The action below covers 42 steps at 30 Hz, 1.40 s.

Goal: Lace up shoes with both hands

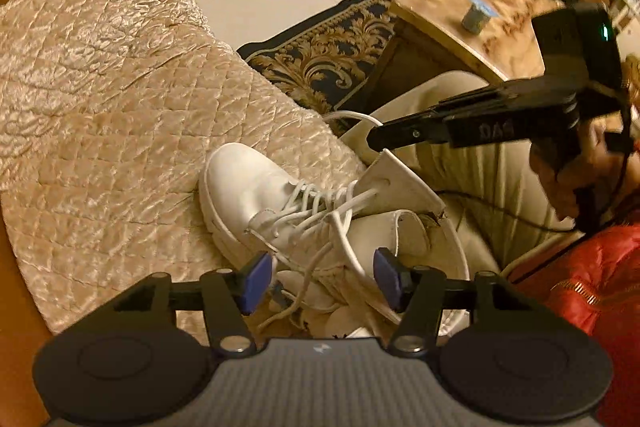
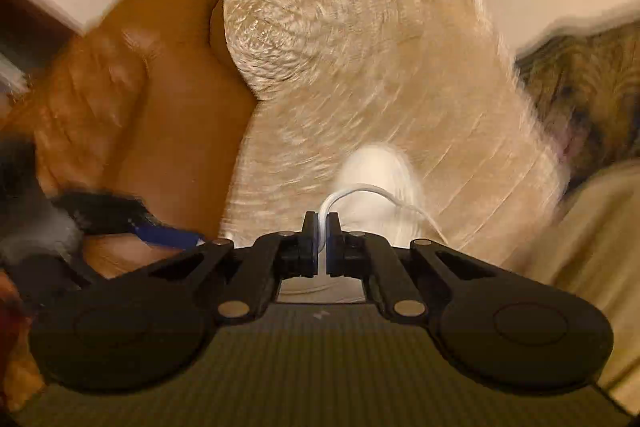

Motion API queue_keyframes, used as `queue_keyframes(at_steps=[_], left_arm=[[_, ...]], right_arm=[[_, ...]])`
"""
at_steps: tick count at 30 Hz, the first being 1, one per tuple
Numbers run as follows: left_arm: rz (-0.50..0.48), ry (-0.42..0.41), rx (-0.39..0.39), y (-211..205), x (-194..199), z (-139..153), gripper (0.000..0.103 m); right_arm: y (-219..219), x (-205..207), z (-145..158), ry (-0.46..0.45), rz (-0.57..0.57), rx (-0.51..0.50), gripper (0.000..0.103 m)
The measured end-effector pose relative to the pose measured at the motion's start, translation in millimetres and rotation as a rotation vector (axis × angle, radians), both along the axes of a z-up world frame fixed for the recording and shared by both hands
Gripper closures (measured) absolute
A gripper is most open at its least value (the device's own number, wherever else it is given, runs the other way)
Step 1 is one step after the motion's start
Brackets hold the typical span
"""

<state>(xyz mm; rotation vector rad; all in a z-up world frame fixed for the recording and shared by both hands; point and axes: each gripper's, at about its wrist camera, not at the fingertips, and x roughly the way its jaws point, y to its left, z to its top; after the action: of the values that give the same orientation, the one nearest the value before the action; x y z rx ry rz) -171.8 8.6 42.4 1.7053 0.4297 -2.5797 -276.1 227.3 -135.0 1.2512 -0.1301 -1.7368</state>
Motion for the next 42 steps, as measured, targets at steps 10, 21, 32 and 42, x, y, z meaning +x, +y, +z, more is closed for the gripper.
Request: queue_keyframes(at_steps=[10, 21, 32, 42], left_arm=[[0.246, 0.126, 0.147, -34.7, 42.5, -13.2, 0.036], [0.072, 0.159, 0.200, -20.3, 14.3, -30.7, 0.050], [0.259, 0.213, 0.272, -33.8, 38.6, -36.4, 0.100], [0.458, 0.220, 0.218, -36.3, 67.8, -30.4, 0.096]], right_arm=[[17.7, -10.3, -8.9, 0.045, -0.039, 0.087, 0.098], [22.0, -11.0, -14.2, 0.003, -0.050, 0.069, 0.097], [29.2, -17.6, -18.8, -0.067, -0.071, 0.010, 0.097], [21.2, -14.7, -23.6, -0.085, -0.016, 0.042, 0.097]])
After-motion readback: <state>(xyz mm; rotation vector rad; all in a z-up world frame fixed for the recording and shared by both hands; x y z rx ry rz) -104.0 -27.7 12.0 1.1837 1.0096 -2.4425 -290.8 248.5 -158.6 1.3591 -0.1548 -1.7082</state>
